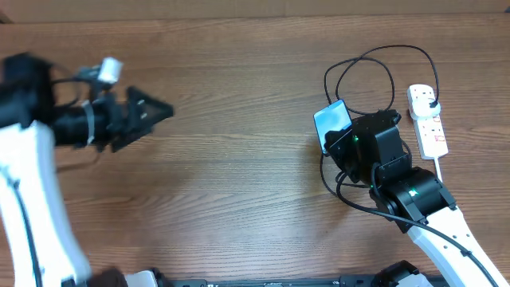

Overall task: Plug charger to phone and switch on socket
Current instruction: 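Carry the phone right with the right gripper, left gripper releasing, then hand the phone back to the left gripper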

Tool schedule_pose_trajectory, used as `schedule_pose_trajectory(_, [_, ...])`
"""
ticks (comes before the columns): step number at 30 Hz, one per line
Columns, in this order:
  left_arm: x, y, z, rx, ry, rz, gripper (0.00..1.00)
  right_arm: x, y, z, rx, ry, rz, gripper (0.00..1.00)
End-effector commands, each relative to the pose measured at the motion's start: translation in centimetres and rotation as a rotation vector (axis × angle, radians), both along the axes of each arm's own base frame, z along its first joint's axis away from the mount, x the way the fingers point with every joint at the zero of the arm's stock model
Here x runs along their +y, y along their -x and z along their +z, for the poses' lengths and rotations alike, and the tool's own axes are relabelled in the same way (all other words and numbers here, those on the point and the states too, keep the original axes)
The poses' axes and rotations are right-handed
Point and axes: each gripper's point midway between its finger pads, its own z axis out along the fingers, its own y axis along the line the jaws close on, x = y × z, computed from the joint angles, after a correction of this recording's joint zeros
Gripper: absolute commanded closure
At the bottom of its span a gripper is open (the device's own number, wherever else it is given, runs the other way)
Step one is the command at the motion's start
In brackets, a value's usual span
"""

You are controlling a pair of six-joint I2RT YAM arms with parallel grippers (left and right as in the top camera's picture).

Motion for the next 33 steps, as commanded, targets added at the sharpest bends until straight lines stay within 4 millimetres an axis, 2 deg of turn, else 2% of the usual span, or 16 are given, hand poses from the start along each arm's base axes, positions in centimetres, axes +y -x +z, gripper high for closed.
schedule_pose_trajectory(1, [2.0, 2.3, -1.2, -0.072, -0.034, 0.081, 0.03, 0.6, -0.1, 1.7, -0.039, -0.045, 0.023, 0.96])
schedule_pose_trajectory(4, [2.8, 3.3, -3.2, -0.085, 0.038, 0.197, 0.0, 0.9, -0.1, 1.8, -0.042, -0.058, 0.035, 0.96])
schedule_pose_trajectory(7, [2.2, 3.2, -5.5, -0.042, 0.217, 0.269, 0.01, 1.6, 0.0, 2.1, -0.043, -0.086, 0.061, 0.96])
schedule_pose_trajectory(10, [0.9, 2.6, -8.2, 0.035, 0.398, 0.27, 0.0, 2.0, -0.2, 2.3, -0.058, -0.105, 0.075, 0.96])
schedule_pose_trajectory(12, [-0.1, 2.3, -10.6, 0.148, 0.469, 0.278, 0.0, 2.7, -0.4, 2.4, -0.076, -0.136, 0.1, 0.96])
schedule_pose_trajectory(16, [-3.1, 1.8, -13.5, 0.298, 0.521, 0.23, 0.0, 4.2, -0.6, 1.9, -0.098, -0.225, 0.136, 0.96])
schedule_pose_trajectory(20, [-5.9, 0.5, -14.0, 0.352, 0.492, 0.193, 0.01, 5.7, -0.2, 0.7, -0.028, -0.41, 0.094, 0.96])
schedule_pose_trajectory(26, [-8.6, -1.9, -12.9, 0.373, 0.491, 0.236, 0.0, 8.0, 0.8, 0.6, 0.005, -0.598, 0.164, 0.96])
schedule_pose_trajectory(33, [-11.6, -1.4, -13.0, 0.497, 0.505, 0.251, 0.0, 9.4, 1.6, 1.5, 0.049, -0.693, 0.179, 0.96])
